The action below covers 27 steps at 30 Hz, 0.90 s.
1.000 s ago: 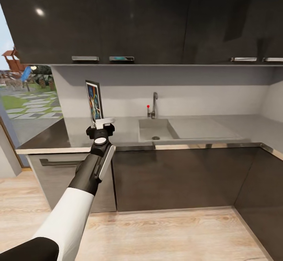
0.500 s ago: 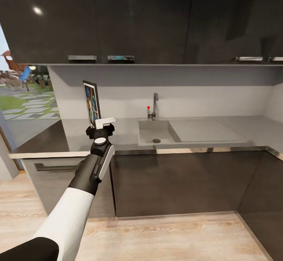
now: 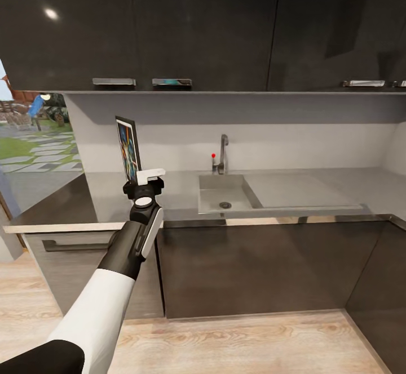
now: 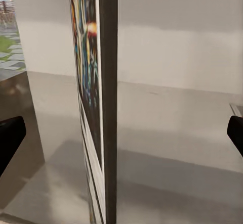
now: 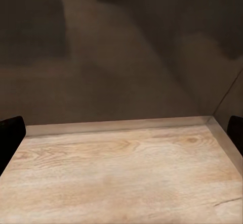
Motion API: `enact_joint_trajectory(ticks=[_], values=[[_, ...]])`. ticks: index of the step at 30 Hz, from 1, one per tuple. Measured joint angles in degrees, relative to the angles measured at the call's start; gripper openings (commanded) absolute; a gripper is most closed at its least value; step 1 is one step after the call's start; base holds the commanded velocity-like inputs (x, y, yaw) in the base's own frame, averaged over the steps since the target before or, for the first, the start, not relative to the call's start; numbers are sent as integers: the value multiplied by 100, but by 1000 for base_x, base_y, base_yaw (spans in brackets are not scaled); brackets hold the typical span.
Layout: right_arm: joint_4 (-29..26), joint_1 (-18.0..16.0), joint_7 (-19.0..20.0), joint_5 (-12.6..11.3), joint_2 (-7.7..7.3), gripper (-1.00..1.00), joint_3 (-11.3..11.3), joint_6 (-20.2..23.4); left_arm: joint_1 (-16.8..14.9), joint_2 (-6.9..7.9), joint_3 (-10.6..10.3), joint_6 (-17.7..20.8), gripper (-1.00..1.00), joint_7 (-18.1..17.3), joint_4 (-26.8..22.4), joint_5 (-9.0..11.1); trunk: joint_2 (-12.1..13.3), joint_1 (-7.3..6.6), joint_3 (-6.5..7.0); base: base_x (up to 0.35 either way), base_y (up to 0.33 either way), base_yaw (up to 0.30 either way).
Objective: Pick up the poster from the kitchen countertop and hang it on one of the wall nails in the kitchen.
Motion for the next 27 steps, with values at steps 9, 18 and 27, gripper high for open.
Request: enact_joint_trajectory(ticks=[9,18,27], values=[[8,0,1,-2,1,100,0,0,0,0,31,6,100,0,-103,-4,0,-1,0,41,42,0],[8,2,0,-3,7,100,0,0,0,0,58,5,100,-4,-147,-12,0,0,0,37,39,0],[8,2,0,-3,9,100,0,0,0,0,66,5,100,-4,-149,-12,0,-1,0,50,2,0]])
